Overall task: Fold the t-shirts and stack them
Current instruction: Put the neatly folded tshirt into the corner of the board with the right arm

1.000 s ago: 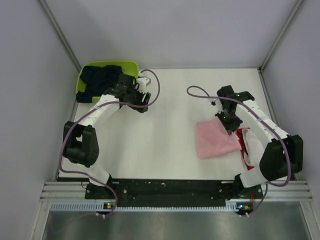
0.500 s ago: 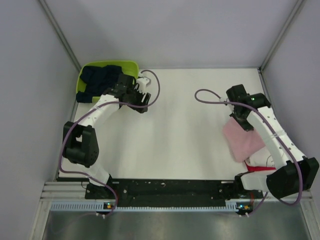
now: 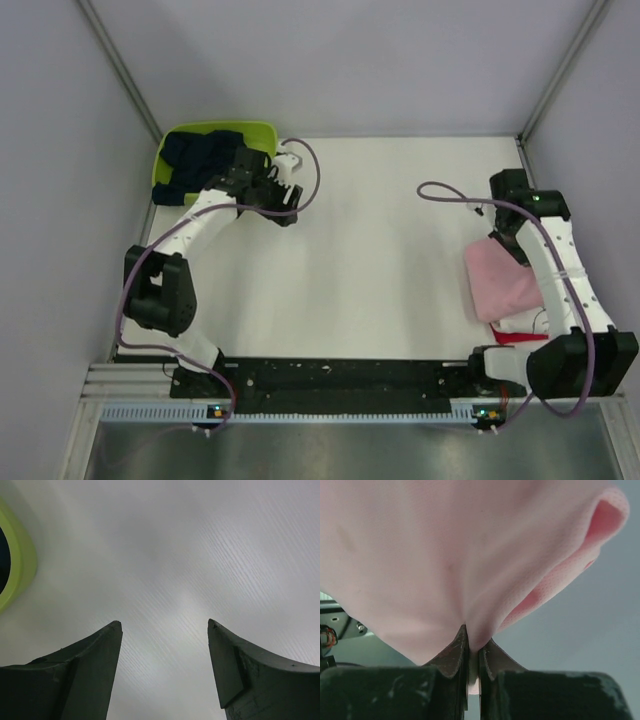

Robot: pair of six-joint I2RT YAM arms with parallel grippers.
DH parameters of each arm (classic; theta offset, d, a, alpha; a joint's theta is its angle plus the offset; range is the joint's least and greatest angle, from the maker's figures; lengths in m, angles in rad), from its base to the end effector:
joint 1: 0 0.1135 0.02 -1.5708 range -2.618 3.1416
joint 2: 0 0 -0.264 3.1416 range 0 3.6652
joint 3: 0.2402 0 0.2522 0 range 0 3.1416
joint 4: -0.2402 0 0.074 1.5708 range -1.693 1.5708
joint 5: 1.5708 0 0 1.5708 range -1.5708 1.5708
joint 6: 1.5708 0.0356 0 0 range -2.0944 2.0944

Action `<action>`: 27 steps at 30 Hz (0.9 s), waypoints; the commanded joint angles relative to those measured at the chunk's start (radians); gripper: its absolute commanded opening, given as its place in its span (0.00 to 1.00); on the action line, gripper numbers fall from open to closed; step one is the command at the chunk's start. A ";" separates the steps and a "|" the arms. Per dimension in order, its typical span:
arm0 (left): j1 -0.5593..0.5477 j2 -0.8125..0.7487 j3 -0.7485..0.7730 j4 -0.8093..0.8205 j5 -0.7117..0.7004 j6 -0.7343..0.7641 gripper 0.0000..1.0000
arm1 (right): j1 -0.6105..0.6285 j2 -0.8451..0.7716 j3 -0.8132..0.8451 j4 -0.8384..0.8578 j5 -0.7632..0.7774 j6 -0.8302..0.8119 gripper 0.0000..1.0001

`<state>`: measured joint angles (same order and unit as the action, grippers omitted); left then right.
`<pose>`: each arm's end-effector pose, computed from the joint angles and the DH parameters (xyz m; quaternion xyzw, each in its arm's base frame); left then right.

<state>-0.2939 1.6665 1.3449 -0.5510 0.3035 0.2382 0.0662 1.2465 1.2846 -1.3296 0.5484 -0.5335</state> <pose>0.3472 -0.1162 0.2731 0.2941 0.8826 -0.1514 0.3340 0.2079 -0.0048 0.3327 -0.2456 0.9219 -0.2919 0.0683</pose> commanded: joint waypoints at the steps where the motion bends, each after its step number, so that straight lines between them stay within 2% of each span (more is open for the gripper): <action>1: 0.006 -0.060 0.011 0.002 0.058 0.001 0.74 | -0.101 0.039 0.004 -0.108 0.021 -0.065 0.00; 4: 0.006 -0.067 0.008 -0.001 0.094 -0.005 0.77 | -0.186 0.117 0.097 -0.053 0.033 -0.054 0.00; 9: 0.006 -0.089 0.017 0.003 0.109 -0.011 0.77 | -0.232 0.154 -0.042 0.016 0.059 -0.111 0.00; 12: 0.006 -0.105 0.013 0.008 0.114 -0.010 0.78 | -0.272 0.175 -0.018 0.070 0.041 -0.126 0.00; 17: 0.006 -0.128 0.005 0.000 0.126 -0.011 0.78 | -0.347 0.231 -0.070 0.197 0.050 -0.138 0.00; 18: 0.006 -0.131 0.003 -0.001 0.128 -0.008 0.78 | -0.377 0.234 -0.076 0.270 0.064 -0.137 0.07; 19: 0.006 -0.132 0.002 0.000 0.131 -0.005 0.78 | -0.403 0.240 -0.086 0.333 0.086 -0.129 0.22; 20: 0.006 -0.132 0.002 0.002 0.138 -0.004 0.78 | -0.422 0.248 -0.100 0.383 0.094 -0.119 0.48; 21: 0.006 -0.132 0.000 0.003 0.144 -0.007 0.78 | -0.433 0.258 -0.111 0.410 0.105 -0.087 0.66; 22: 0.006 -0.132 0.003 0.005 0.152 -0.007 0.78 | -0.433 0.266 -0.122 0.459 0.158 -0.085 0.98; 24: 0.006 -0.136 0.000 0.003 0.158 -0.008 0.79 | -0.427 0.258 -0.090 0.518 0.234 -0.085 0.99; 27: 0.006 -0.140 -0.004 0.010 0.140 -0.004 0.81 | -0.419 0.203 0.019 0.573 0.240 -0.069 0.99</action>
<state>-0.2928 1.5726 1.3445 -0.5537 0.4297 0.2344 -0.3622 1.5181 1.1755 -0.9295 0.6975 -0.6376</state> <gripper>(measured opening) 0.806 0.983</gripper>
